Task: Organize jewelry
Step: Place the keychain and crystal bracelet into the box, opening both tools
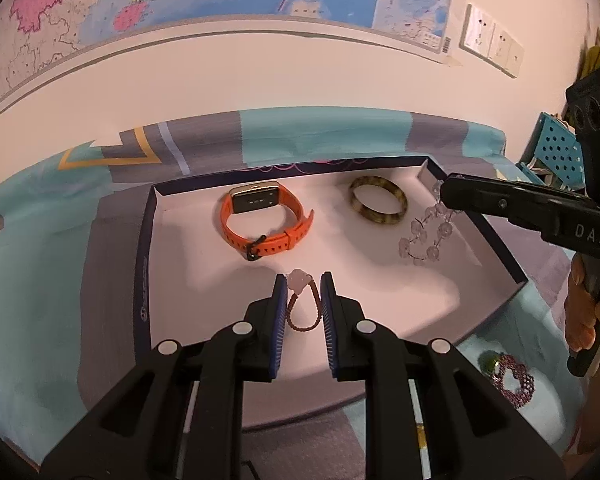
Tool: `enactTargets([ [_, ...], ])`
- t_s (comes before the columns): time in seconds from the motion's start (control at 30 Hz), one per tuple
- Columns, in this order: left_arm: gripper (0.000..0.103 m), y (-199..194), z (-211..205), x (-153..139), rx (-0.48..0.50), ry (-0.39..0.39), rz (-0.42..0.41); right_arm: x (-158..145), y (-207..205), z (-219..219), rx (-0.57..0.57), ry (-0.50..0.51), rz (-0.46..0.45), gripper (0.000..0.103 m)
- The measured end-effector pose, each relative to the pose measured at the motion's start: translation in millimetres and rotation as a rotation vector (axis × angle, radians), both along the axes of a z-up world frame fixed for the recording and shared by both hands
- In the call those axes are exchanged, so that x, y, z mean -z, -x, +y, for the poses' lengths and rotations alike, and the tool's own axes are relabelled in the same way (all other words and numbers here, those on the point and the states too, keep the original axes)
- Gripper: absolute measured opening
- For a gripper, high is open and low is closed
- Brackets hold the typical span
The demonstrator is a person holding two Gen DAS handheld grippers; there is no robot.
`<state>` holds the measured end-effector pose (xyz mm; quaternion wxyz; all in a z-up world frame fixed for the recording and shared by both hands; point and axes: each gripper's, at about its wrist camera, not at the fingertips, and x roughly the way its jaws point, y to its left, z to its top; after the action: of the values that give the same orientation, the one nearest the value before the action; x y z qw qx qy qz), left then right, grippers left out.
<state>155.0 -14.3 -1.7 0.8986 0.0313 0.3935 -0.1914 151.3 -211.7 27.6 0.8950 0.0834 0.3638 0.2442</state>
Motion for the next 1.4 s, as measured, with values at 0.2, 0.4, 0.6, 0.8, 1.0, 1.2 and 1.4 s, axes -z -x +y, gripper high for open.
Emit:
enactTargets([
  [0.2, 0.017, -14.3, 1.8, 8.5, -0.022, -0.023, 0.024, 7.0, -10.9, 0.8, 0.006, 0.0, 0.019, 0.008],
  [0.4, 0.018, -26.2, 4.8, 17.8, -0.04, -0.036, 0.056, 16.7, -22.1, 2.9, 0.018, 0.035, 0.042, 0.008],
  [0.6, 0.019, -32.6, 5.4, 24.9, -0.048, -0.047, 0.082, 26.2, -30.2, 1.8, 0.051, 0.084, 0.055, 0.008],
  [0.8, 0.019, -35.5, 2.3, 24.0, -0.049, -0.055, 0.081, 34.6, -32.6, -5.5, 0.087, 0.114, 0.076, 0.01],
  [1.0, 0.033, -36.9, -0.5, 22.6, -0.054, -0.063, 0.075, 36.9, -30.6, -11.4, 0.116, 0.133, 0.082, 0.011],
  [1.2, 0.049, -25.5, 6.1, 11.2, -0.07, -0.046, 0.034, 31.8, -18.4, -14.9, 0.125, 0.133, 0.067, 0.028],
  [1.4, 0.065, 2.7, 13.7, -9.2, -0.077, -0.059, -0.052, 15.8, 14.3, -16.8, 0.096, 0.124, 0.013, 0.034],
])
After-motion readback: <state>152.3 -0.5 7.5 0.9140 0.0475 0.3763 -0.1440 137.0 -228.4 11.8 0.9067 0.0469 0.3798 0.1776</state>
